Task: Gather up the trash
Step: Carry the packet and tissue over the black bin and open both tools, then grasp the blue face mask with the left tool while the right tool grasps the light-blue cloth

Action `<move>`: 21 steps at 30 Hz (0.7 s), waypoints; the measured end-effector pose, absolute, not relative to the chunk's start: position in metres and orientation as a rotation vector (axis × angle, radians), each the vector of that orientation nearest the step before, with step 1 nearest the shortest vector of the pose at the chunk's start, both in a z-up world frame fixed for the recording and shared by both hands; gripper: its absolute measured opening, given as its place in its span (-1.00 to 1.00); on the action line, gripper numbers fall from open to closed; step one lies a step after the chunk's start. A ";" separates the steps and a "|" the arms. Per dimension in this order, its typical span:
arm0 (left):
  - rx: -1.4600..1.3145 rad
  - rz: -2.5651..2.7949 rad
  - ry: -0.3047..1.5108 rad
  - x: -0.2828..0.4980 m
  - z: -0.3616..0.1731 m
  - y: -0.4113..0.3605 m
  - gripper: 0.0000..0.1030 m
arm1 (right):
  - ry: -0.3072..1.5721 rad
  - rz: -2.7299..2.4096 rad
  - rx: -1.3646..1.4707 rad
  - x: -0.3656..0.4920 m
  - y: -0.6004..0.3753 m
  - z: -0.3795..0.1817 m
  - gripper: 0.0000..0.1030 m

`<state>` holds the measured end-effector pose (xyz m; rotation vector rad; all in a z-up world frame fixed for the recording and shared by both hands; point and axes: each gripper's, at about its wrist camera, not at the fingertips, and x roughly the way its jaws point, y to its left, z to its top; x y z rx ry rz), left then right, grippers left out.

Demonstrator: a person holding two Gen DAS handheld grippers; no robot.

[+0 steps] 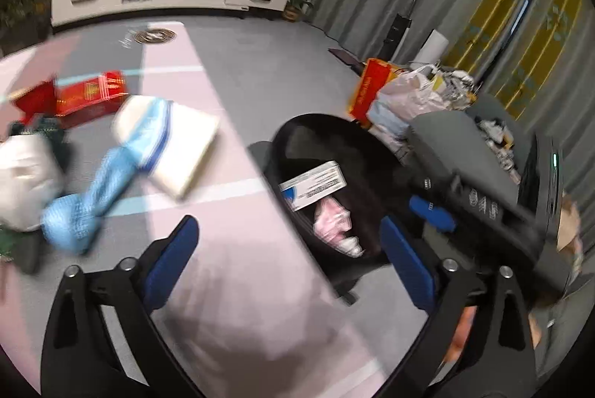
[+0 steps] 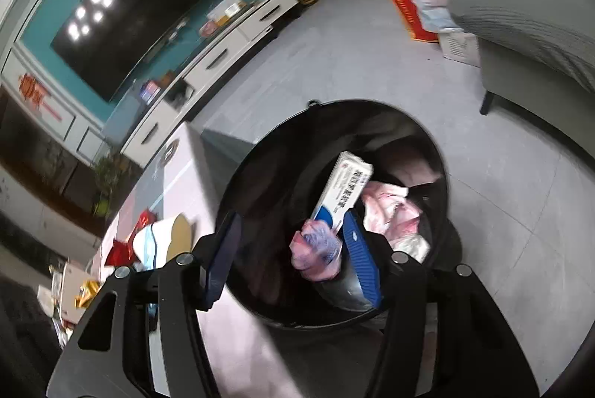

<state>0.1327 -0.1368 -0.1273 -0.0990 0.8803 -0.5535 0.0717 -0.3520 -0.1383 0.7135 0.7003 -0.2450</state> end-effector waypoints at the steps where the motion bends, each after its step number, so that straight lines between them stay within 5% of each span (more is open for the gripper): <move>1: -0.075 -0.534 0.872 0.129 -0.126 -0.130 0.94 | 0.705 -0.234 0.695 0.074 -0.346 -0.137 0.12; 21: -0.253 0.154 0.780 0.102 -0.129 0.165 0.94 | 0.793 0.114 0.324 0.114 -0.173 -0.126 0.21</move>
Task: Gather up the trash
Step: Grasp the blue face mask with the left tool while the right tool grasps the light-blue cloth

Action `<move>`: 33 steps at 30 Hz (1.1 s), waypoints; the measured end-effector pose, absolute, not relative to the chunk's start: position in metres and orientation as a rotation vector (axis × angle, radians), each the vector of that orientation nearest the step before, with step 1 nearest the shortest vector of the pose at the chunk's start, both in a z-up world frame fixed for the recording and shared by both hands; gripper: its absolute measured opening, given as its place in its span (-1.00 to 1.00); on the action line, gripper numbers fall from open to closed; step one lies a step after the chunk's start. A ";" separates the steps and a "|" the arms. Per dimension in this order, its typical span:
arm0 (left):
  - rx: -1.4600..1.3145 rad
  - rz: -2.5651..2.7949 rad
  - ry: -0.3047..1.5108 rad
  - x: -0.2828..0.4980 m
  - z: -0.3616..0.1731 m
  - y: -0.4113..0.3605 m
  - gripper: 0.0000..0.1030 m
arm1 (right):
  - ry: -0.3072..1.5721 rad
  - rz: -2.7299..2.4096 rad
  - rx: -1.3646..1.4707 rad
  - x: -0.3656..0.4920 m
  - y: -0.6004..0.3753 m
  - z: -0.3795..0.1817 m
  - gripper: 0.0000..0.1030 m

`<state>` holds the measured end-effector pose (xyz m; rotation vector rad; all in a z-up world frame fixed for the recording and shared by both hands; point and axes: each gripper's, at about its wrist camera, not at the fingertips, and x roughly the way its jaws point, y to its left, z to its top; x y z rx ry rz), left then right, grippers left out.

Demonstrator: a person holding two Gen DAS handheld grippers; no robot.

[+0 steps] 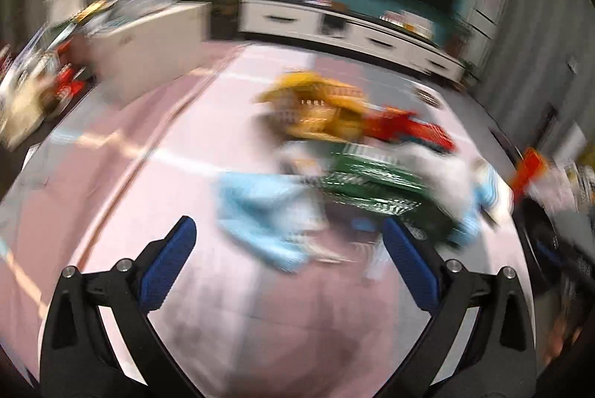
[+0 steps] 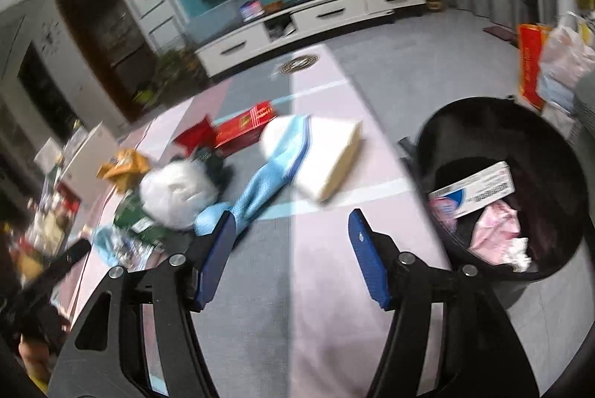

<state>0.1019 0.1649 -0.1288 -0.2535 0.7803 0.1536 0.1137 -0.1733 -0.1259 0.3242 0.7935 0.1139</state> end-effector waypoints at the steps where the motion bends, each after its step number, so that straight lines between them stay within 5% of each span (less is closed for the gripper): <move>1: -0.280 0.169 0.792 0.104 -0.131 0.174 0.94 | 0.806 0.120 0.311 0.117 -0.166 -0.128 0.21; 22: -0.476 0.183 0.804 0.138 -0.160 0.198 0.93 | 0.857 0.092 0.533 0.171 -0.128 -0.162 0.19; 28: -0.455 0.184 0.831 0.145 -0.164 0.193 0.34 | 0.872 0.082 0.478 0.177 -0.112 -0.169 0.01; 33: -0.436 0.151 0.831 0.142 -0.163 0.192 -0.50 | 0.865 0.090 0.420 0.175 -0.103 -0.166 -0.30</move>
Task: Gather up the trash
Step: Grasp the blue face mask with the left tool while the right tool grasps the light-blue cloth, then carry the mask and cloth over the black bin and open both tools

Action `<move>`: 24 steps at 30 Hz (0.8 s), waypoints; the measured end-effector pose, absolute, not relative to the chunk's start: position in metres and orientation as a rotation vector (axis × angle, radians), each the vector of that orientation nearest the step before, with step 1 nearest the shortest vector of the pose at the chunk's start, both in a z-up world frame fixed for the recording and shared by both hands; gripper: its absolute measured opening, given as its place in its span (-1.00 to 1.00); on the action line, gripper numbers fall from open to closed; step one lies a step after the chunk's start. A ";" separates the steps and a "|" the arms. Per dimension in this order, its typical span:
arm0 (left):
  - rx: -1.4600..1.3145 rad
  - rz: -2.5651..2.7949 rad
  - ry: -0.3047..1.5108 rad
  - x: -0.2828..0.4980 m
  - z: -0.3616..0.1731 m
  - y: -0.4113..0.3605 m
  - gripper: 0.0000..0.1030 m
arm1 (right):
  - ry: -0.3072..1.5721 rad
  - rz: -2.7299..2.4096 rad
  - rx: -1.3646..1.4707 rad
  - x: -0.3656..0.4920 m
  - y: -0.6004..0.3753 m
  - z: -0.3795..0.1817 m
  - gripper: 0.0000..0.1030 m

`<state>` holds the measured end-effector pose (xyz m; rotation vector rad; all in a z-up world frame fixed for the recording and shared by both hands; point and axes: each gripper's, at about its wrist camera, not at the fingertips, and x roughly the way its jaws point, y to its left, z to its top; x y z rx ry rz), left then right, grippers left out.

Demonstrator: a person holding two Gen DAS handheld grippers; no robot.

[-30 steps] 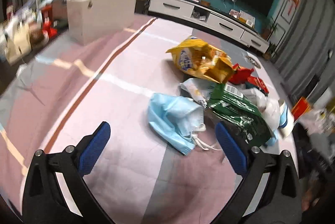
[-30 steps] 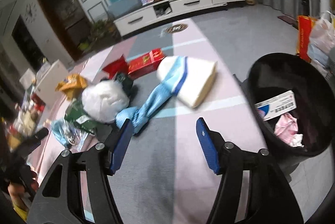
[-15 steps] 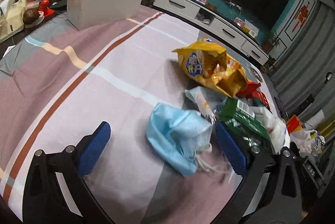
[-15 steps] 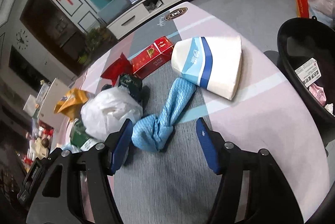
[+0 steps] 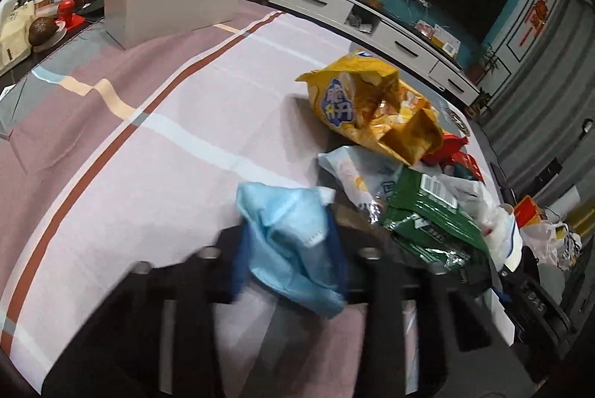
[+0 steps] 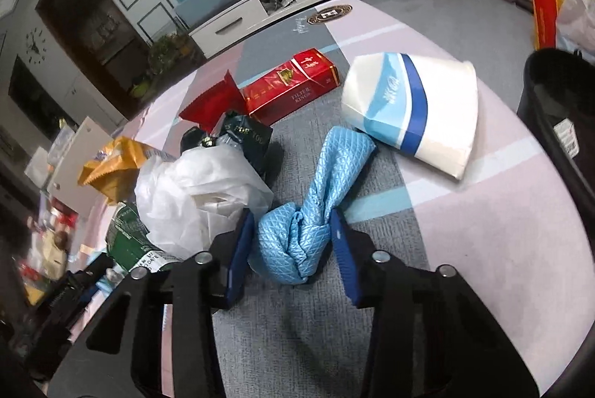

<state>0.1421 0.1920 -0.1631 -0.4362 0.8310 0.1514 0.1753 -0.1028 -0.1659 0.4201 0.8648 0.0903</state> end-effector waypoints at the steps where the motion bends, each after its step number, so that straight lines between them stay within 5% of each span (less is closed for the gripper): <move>1: -0.431 0.151 0.829 0.140 -0.162 0.192 -0.55 | 0.864 0.093 0.424 0.174 -0.104 -0.165 -0.32; 4: -0.445 0.142 0.826 0.133 -0.157 0.198 -0.68 | 0.851 0.088 0.438 0.169 -0.109 -0.162 -0.41; 24: -0.319 -0.104 0.632 0.067 -0.089 0.164 -0.69 | 0.641 0.136 0.345 0.095 -0.153 -0.103 -0.42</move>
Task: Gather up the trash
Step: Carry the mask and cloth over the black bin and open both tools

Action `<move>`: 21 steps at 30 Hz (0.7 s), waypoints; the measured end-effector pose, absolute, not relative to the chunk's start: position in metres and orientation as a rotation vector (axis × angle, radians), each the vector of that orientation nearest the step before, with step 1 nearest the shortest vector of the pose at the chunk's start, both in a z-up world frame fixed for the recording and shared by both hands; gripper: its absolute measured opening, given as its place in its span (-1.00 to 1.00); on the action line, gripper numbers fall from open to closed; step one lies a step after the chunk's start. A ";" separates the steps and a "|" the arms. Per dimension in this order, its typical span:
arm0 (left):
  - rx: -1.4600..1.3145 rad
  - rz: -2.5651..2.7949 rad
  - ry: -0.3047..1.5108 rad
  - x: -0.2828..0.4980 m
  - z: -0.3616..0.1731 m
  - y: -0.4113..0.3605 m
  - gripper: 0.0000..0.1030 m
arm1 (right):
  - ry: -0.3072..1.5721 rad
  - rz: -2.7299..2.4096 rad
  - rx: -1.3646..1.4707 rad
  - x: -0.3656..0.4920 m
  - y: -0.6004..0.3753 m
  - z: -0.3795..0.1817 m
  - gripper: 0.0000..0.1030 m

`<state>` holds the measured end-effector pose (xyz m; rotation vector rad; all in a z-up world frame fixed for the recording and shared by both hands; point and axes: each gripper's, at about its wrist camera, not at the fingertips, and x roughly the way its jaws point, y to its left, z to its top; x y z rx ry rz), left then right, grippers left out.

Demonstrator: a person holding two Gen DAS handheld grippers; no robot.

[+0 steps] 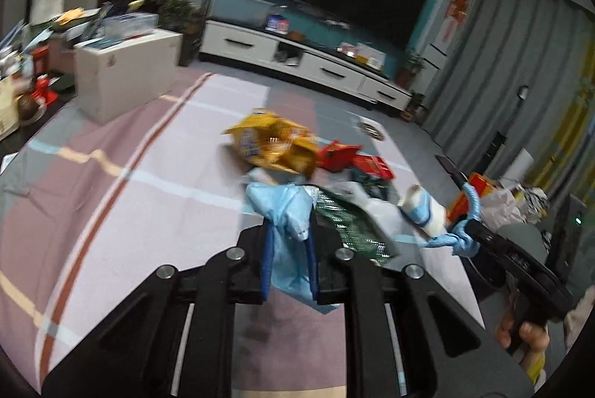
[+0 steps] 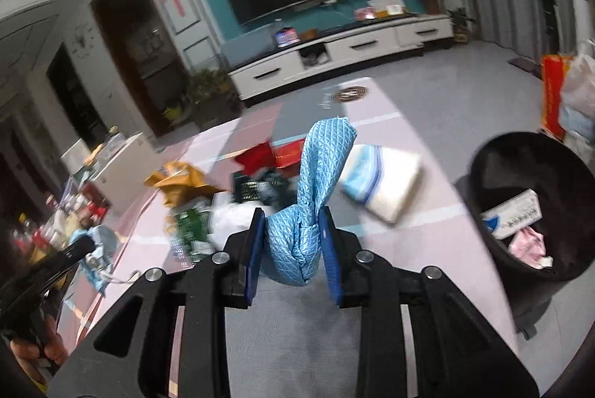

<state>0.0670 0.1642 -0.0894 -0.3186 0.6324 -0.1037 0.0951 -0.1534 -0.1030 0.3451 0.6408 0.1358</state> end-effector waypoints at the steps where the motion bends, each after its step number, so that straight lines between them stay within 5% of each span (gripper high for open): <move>1: -0.313 -0.132 0.634 0.068 -0.088 0.155 -0.69 | 0.647 0.108 0.361 0.095 -0.162 -0.105 -0.42; 21: -0.168 -0.544 0.713 0.124 -0.092 -0.060 -0.67 | 0.634 -0.159 0.485 0.073 -0.299 -0.113 -0.42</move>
